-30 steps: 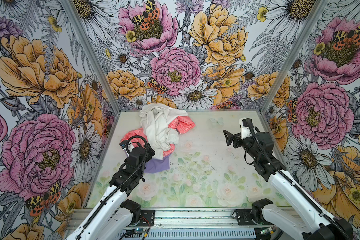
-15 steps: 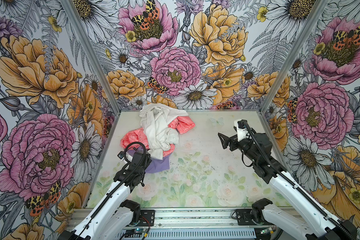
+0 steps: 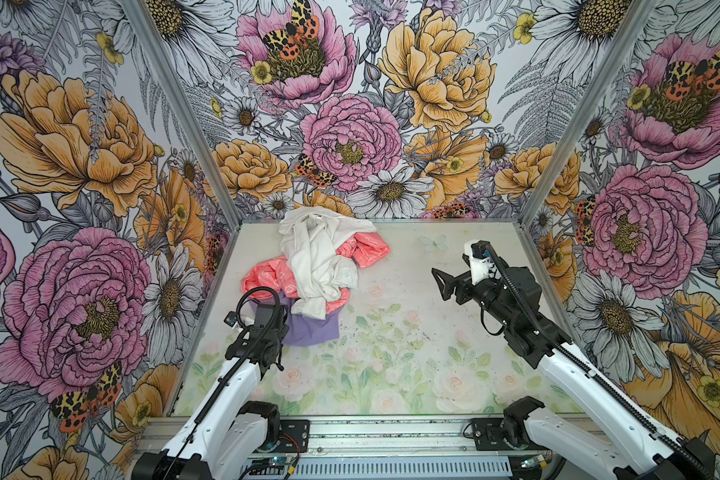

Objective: Pick out a specific cloth from the pile
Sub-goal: 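Reach the left gripper down to the purple cloth edge while the right arm rises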

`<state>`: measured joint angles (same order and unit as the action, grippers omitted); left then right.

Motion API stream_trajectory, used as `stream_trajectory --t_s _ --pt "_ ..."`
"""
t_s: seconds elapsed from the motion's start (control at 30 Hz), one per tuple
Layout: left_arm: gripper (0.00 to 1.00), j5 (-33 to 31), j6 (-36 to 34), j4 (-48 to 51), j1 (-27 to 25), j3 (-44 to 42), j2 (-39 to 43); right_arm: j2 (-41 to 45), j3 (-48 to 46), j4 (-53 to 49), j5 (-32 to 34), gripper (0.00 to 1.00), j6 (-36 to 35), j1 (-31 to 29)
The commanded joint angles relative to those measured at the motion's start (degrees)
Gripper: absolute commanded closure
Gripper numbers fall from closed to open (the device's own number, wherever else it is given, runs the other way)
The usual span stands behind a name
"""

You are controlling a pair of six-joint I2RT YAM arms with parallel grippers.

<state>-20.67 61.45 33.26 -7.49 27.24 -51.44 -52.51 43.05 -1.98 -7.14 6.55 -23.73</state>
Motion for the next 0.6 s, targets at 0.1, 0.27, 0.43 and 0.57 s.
stream_trajectory --t_s 0.1,0.27,0.43,0.57 --pt "0.47 4.98 -1.31 -6.57 1.41 -0.8 -5.44 0.19 2.04 -0.57 1.45 0.01 1.21 -1.05" --pt "0.48 6.92 -2.13 -9.41 2.36 -0.26 -10.56 0.32 1.78 -0.79 2.19 0.0 1.5 -1.49" --pt "0.53 8.06 -1.98 -9.7 3.02 0.61 -14.98 0.66 1.57 -0.84 2.93 0.01 1.78 -1.6" --pt "0.66 8.27 -1.78 -11.65 3.38 0.36 -16.74 0.52 1.35 -0.83 3.41 0.0 1.8 -1.72"
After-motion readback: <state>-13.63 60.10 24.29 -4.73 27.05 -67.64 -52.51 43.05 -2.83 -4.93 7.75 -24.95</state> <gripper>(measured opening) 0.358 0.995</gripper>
